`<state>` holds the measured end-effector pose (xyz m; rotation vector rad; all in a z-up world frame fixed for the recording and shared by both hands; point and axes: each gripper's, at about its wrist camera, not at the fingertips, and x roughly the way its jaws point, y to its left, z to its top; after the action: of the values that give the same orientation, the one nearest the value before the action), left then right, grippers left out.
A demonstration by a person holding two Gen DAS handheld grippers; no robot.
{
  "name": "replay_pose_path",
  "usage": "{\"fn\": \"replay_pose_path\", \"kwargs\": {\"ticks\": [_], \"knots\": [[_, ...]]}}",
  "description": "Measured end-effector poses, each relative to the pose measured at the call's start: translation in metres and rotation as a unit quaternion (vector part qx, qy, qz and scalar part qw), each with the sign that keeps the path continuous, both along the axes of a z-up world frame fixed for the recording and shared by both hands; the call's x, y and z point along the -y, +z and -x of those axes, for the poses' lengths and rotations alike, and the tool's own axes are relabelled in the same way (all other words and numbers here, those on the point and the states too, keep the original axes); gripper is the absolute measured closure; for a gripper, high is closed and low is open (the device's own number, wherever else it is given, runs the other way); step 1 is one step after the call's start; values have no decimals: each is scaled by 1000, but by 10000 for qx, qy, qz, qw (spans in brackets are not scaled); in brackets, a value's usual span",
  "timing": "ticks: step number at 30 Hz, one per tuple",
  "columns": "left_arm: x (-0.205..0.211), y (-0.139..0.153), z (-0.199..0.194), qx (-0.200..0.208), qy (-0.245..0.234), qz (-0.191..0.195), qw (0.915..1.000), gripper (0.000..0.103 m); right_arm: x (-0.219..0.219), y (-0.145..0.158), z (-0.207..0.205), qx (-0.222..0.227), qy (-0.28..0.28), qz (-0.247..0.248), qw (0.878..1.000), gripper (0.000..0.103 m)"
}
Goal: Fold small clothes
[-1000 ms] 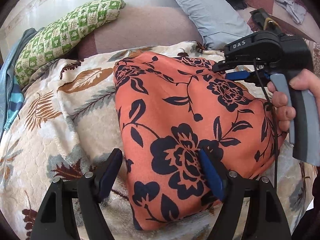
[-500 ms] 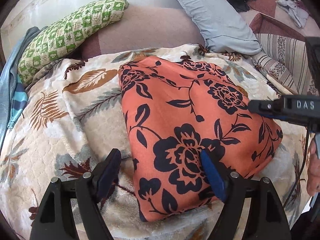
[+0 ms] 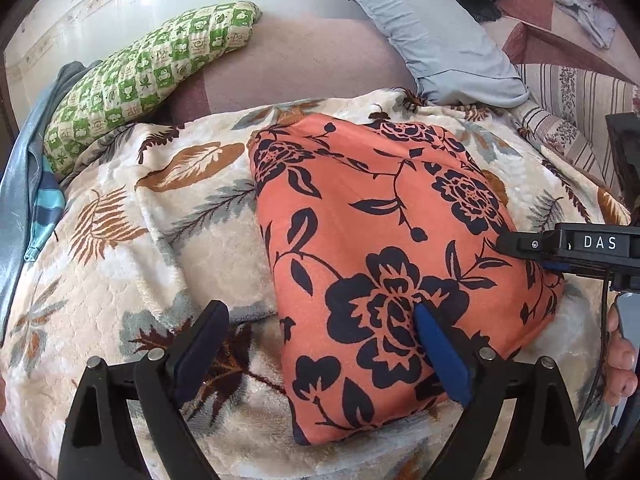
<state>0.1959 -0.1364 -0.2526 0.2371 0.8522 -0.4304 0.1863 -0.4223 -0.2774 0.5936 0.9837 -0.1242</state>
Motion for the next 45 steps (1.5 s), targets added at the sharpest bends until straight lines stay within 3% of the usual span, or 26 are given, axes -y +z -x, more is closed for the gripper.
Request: {"fn": "replay_pose_path", "kwargs": {"ticks": [4, 8, 13, 20, 29, 45], "knots": [[-15, 21, -5, 381, 262, 79, 9989, 9, 1, 8, -2, 53, -39, -86, 9999, 47], [-47, 42, -22, 669, 850, 222, 9939, 9, 2, 22, -1, 345, -2, -117, 9993, 47], [-93, 54, -43, 821, 1606, 282, 9832, 9, 4, 38, 1, 800, -15, -77, 9968, 47], [-133, 59, -57, 865, 2195, 388, 9710, 9, 12, 39, -2, 841, -151, -29, 9963, 47], [-139, 59, -59, 894, 2266, 366, 9692, 9, 14, 36, -4, 784, -177, 25, 9968, 47], [-121, 51, -59, 860, 2032, 186, 9752, 9, 18, 39, -4, 797, -196, 15, 9966, 47]]}}
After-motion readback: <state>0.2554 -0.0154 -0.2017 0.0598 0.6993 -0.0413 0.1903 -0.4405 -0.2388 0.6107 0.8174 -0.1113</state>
